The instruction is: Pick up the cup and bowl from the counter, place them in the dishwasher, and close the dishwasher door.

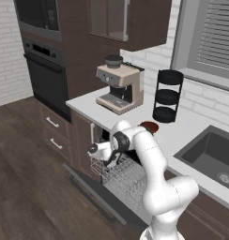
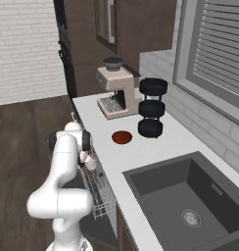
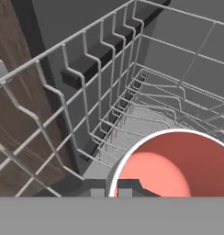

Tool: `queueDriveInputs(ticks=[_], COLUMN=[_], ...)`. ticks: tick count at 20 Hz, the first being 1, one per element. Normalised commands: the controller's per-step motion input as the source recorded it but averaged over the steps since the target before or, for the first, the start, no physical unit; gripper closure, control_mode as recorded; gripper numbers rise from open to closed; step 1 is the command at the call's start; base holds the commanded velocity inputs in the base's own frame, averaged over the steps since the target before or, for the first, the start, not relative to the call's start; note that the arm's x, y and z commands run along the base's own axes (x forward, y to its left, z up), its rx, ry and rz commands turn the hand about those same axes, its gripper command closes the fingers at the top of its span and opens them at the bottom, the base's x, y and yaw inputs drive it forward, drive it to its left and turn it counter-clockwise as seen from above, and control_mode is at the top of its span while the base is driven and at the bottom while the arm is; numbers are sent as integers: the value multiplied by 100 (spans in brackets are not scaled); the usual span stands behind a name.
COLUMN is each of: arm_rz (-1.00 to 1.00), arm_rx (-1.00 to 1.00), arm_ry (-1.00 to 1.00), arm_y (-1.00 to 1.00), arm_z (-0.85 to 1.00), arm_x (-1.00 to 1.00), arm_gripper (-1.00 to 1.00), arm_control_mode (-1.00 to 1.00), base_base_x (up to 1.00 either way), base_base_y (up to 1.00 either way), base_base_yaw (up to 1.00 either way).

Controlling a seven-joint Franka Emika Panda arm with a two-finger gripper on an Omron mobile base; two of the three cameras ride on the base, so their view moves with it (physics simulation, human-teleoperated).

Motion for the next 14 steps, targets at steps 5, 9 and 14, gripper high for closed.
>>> queueDriveInputs(ticks=[5,9,14], arm_rz=[0,1,3], arm_rx=[-4,-15,-13], arm_ry=[0,0,3], arm_y=[10,73,100], arm_z=[-58,-91,-72], arm_x=[32,-14,-46], arm_gripper=[100,100,100], arm_control_mode=[-100,-100,-100], base_base_x=[0,0,0], base_base_y=[0,0,0], base_base_yaw=[0,0,0])
